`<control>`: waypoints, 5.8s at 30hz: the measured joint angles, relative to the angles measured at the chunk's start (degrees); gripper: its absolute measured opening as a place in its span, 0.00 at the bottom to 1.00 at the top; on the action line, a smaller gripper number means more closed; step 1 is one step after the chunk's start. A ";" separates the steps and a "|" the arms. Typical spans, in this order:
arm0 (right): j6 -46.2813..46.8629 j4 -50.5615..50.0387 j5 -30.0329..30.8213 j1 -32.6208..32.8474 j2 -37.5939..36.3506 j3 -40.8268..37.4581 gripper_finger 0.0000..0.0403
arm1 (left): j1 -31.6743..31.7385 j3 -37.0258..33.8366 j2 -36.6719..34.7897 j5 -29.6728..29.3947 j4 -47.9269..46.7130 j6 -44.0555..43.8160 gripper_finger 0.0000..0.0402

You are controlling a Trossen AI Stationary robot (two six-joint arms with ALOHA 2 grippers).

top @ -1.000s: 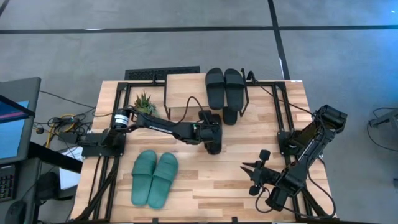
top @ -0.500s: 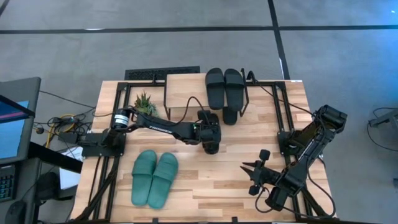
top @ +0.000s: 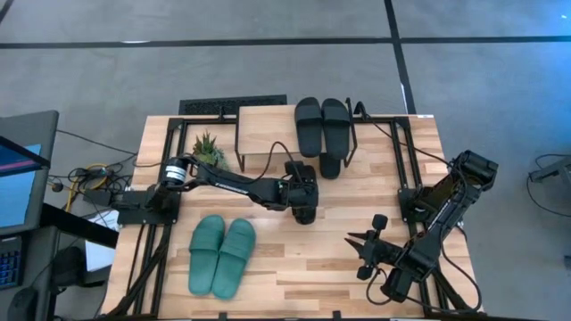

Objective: Pick and place slides into the shelf
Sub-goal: Put the black slipper under the shelf

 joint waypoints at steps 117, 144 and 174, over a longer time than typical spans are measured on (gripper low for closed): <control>6.19 -2.47 -0.39 3.49 0.13 -0.02 0.16 | -4.62 16.39 6.90 12.24 -20.44 3.09 0.01; 7.13 -2.82 -0.44 3.49 0.13 -0.02 0.16 | -2.73 16.35 7.15 22.45 -22.83 2.35 0.00; 7.11 -2.84 -1.51 3.41 0.59 -0.03 0.16 | -1.38 15.48 9.18 25.25 -20.62 3.66 0.00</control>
